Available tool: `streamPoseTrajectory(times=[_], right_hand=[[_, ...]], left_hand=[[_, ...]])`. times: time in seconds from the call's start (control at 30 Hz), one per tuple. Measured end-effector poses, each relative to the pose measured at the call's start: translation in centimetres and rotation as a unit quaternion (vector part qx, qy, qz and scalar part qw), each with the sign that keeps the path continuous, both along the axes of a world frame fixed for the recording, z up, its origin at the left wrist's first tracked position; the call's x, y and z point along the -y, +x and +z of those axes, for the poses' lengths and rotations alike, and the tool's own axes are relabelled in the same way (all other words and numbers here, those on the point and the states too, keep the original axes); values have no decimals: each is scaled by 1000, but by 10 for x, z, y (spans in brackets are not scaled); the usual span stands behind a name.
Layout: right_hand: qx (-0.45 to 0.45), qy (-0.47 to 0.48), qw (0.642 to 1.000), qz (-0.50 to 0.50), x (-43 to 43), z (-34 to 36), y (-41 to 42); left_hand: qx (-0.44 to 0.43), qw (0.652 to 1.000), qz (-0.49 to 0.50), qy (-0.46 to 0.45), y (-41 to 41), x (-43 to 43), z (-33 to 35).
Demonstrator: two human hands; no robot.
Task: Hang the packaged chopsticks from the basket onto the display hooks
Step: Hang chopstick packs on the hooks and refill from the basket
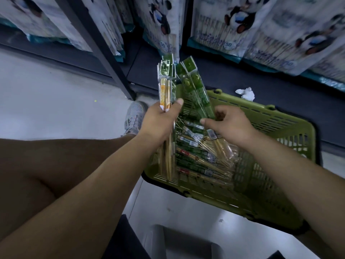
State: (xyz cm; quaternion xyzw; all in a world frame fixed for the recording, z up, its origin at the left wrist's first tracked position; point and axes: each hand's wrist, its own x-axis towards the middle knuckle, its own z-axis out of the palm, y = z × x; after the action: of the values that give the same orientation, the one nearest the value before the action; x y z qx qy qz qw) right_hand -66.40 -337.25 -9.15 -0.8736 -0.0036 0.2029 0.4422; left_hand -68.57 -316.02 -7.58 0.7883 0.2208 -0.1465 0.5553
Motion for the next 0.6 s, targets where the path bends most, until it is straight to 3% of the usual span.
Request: streamPoseTrajectory(times=[0.23, 0.33, 0.47, 0.6], right_hand=[[45, 32, 998, 42, -40, 37, -25], [71, -11, 991, 113, -46, 39, -29], [54, -43, 978, 196, -46, 32, -28], [-23, 80, 993, 81, -45, 11, -20]], left_hand=[[50, 979, 19, -197, -10, 28, 14], [5, 968, 50, -247, -9, 21, 14], [-44, 972, 68, -221, -5, 14, 13], [-48, 977, 107, -177, 2, 5, 10]])
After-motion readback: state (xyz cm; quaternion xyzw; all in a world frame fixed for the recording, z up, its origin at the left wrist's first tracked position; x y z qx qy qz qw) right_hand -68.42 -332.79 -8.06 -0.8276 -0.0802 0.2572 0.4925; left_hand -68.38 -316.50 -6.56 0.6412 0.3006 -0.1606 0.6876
